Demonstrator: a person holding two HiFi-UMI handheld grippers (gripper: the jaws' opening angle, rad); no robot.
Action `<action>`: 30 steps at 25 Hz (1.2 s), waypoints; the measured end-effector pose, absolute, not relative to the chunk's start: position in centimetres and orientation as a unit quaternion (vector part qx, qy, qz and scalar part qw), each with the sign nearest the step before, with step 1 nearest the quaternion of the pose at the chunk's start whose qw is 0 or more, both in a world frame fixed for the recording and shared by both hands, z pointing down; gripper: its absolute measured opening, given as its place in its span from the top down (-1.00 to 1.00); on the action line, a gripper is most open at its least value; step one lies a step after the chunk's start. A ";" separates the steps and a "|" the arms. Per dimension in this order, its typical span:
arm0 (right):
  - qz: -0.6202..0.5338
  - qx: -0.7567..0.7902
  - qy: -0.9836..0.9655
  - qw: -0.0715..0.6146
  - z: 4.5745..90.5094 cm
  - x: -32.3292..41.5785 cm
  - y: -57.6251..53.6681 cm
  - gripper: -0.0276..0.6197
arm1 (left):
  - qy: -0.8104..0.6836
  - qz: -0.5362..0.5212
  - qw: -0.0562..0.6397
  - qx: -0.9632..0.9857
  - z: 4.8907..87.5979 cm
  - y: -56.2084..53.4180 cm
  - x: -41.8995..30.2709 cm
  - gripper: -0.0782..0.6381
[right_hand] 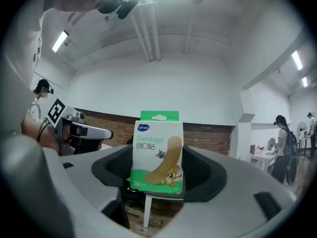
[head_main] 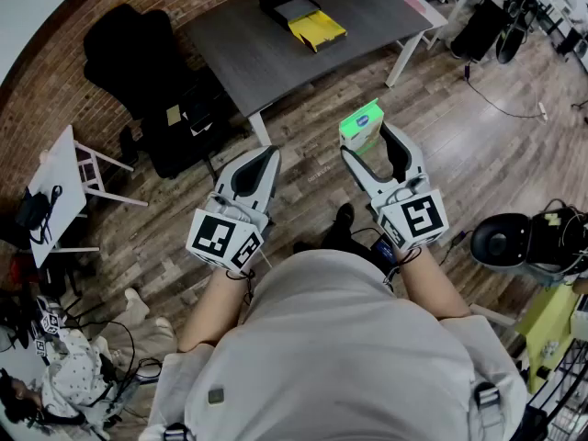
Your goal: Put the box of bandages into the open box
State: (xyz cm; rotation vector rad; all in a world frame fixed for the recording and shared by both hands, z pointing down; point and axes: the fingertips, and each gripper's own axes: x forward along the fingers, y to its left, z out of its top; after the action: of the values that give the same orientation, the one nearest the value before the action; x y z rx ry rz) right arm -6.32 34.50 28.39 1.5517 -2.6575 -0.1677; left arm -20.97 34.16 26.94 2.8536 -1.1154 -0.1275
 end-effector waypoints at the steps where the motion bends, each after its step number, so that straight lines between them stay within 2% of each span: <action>1: -0.054 0.504 -0.862 0.028 28.5 -6.1 35.1 -0.02 | -0.364 -0.041 0.036 0.930 27.1 34.7 -20.8 0.74; 18: -0.046 0.496 -0.867 0.022 28.7 -5.5 33.9 -0.02 | -0.368 -0.027 0.044 0.929 27.7 33.3 -20.4 0.74; 25: -0.032 0.498 -0.867 0.022 29.4 -3.5 31.5 -0.02 | -0.360 -0.039 0.070 0.929 28.1 31.0 -18.3 0.74; 30: -0.022 0.491 -0.871 0.024 30.0 -1.4 29.2 -0.02 | -0.358 -0.030 0.063 0.931 28.7 28.1 -15.6 0.74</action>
State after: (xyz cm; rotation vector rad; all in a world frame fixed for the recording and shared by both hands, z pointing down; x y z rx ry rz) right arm -1.37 29.18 29.98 1.5192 -2.6941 -0.0682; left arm -15.60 28.10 28.70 2.8124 -1.0827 -0.0892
